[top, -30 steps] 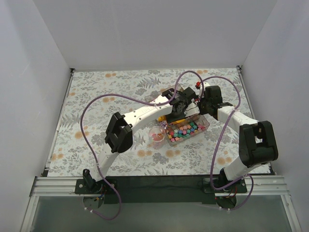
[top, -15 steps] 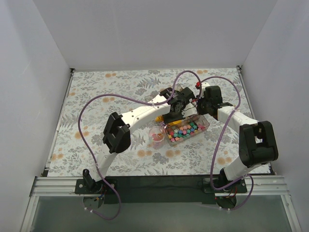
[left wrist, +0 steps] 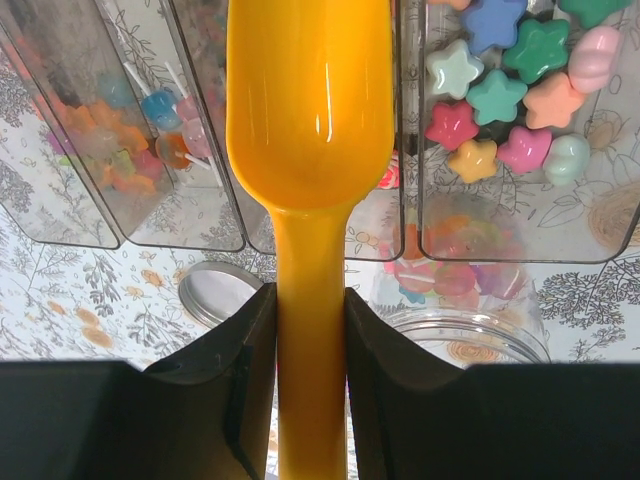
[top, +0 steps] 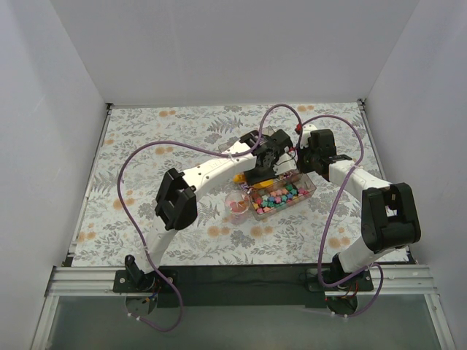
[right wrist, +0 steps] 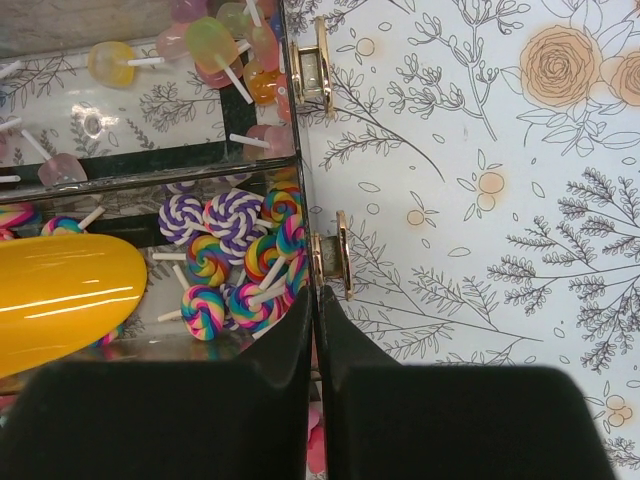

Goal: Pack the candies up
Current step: Scoop the fake candies from the storage box.

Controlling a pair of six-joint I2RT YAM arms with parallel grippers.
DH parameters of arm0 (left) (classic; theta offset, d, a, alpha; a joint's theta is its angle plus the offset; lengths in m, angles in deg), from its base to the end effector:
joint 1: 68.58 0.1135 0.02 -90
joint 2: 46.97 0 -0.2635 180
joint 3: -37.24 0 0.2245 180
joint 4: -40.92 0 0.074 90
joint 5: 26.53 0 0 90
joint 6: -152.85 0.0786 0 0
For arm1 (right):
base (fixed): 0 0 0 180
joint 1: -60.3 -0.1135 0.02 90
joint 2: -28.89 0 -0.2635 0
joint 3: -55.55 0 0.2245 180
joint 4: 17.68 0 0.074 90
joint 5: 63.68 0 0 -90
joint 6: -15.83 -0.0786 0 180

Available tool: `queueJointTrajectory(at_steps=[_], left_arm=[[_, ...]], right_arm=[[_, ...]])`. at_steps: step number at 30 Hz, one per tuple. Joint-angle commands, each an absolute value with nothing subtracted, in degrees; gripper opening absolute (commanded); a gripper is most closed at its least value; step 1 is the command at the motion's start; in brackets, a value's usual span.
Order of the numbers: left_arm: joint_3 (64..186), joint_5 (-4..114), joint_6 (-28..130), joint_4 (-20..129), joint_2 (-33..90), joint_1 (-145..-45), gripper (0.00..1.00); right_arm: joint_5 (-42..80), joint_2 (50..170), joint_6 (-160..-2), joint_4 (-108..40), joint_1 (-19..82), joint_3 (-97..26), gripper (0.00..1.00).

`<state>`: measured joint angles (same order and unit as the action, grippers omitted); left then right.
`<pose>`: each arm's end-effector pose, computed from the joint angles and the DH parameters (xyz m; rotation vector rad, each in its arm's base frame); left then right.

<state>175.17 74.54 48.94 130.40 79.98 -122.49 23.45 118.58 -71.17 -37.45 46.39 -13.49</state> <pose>0.2649 -0.3377 0.2187 0.9543 2.7038 0.0695 0.3337 0.0867 0.1989 -0.3613 2.2513 0.1570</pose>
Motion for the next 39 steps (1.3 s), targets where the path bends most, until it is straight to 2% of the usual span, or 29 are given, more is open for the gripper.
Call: queueJointTrajectory(at_steps=[1,12,27,31,39], left_arm=[[177.54,73.32,48.52,131.05,78.88,-121.67,0.00],[181.05,69.19,49.05,130.17,83.63,-121.93,0.00],[188.70,56.63,52.74,121.82,91.19,-125.45,0.00],[185.82,56.09,53.27,117.44,89.97,-125.10,0.00],[168.08,45.81,51.78,106.01,82.59,-121.76,0.00]], right_arm=[[21.58,116.08,-73.12,-33.80,45.71,-13.83,0.01],[19.03,116.96,-73.82,-33.71,45.62,-14.27,0.01],[13.32,118.72,-77.77,-29.32,45.18,-14.19,0.01],[13.58,119.25,-77.95,-27.91,45.27,-12.96,0.01],[8.92,120.30,-79.53,-24.66,48.78,-9.88,0.01]])
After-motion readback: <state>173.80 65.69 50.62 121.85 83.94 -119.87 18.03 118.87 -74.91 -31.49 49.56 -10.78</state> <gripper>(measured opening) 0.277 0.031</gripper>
